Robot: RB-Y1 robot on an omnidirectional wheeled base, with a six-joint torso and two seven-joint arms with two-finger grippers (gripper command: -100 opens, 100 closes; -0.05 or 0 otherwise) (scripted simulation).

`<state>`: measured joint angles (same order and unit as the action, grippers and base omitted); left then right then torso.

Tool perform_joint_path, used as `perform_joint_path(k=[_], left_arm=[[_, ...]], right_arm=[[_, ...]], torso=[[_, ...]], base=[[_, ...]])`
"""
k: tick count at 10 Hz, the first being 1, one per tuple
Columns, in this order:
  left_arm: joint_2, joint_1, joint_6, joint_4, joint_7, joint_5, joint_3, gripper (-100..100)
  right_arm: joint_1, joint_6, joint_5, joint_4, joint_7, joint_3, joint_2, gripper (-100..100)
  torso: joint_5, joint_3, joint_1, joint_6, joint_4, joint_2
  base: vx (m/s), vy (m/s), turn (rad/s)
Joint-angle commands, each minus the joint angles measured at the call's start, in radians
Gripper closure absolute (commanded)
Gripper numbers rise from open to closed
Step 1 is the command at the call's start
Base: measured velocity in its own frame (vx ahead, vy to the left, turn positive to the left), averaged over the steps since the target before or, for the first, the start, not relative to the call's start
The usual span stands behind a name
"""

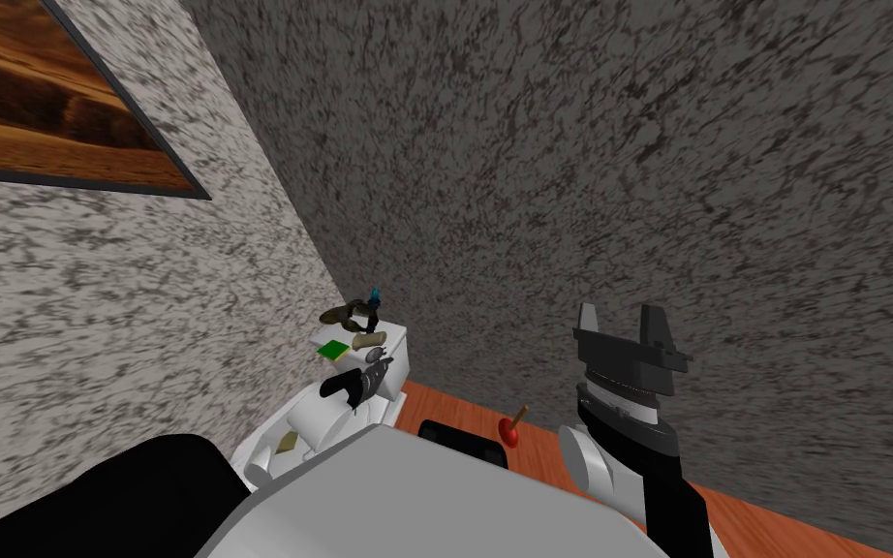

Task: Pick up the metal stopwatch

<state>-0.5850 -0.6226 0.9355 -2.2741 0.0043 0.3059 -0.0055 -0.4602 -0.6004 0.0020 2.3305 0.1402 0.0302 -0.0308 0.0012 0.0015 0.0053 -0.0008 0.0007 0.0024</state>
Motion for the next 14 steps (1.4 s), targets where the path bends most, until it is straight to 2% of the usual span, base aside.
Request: perform_joint_path(k=[1,5,7,10,11,14], left_arm=[[0.004,0.001,0.032,-0.037,-0.01,0.019,-0.022,-100],[-0.012,-0.028,0.086,-0.11,-0.023,0.078,-0.056,-100],[-0.056,-0.079,0.125,-0.14,0.003,0.119,-0.061,-100],[-0.095,-0.12,0.146,-0.146,0.036,0.142,-0.058,-100],[-0.124,-0.151,0.161,-0.15,0.061,0.158,-0.055,-100],[-0.168,-0.198,0.184,-0.166,0.101,0.18,-0.05,-100]], right_arm=[[0.0,0.0,0.0,0.0,0.0,0.0,0.0,0],[0.0,0.0,0.0,0.0,0.0,0.0,0.0,0],[0.0,0.0,0.0,0.0,0.0,0.0,0.0,0],[0.0,0.0,0.0,0.0,0.0,0.0,0.0,0],[0.0,0.0,0.0,0.0,0.0,0.0,0.0,0],[0.0,0.0,0.0,0.0,0.0,0.0,0.0,0]], torso=[[0.0,0.0,0.0,0.0,0.0,0.0],[0.0,-0.001,-0.001,0.0,0.0,-0.001],[0.0,-0.003,0.0,0.0,-0.001,-0.005],[-0.001,-0.005,-0.003,0.0,-0.002,-0.008],[-0.001,-0.004,-0.004,0.0,-0.002,-0.007],[-0.001,-0.005,-0.005,0.0,-0.002,-0.008]], base=[[-0.016,0.066,-0.006],[0.003,0.066,-0.017],[0.088,0.086,-0.088],[0.096,0.04,-0.066],[0.107,0.023,-0.122],[0.099,0.009,-0.085]])
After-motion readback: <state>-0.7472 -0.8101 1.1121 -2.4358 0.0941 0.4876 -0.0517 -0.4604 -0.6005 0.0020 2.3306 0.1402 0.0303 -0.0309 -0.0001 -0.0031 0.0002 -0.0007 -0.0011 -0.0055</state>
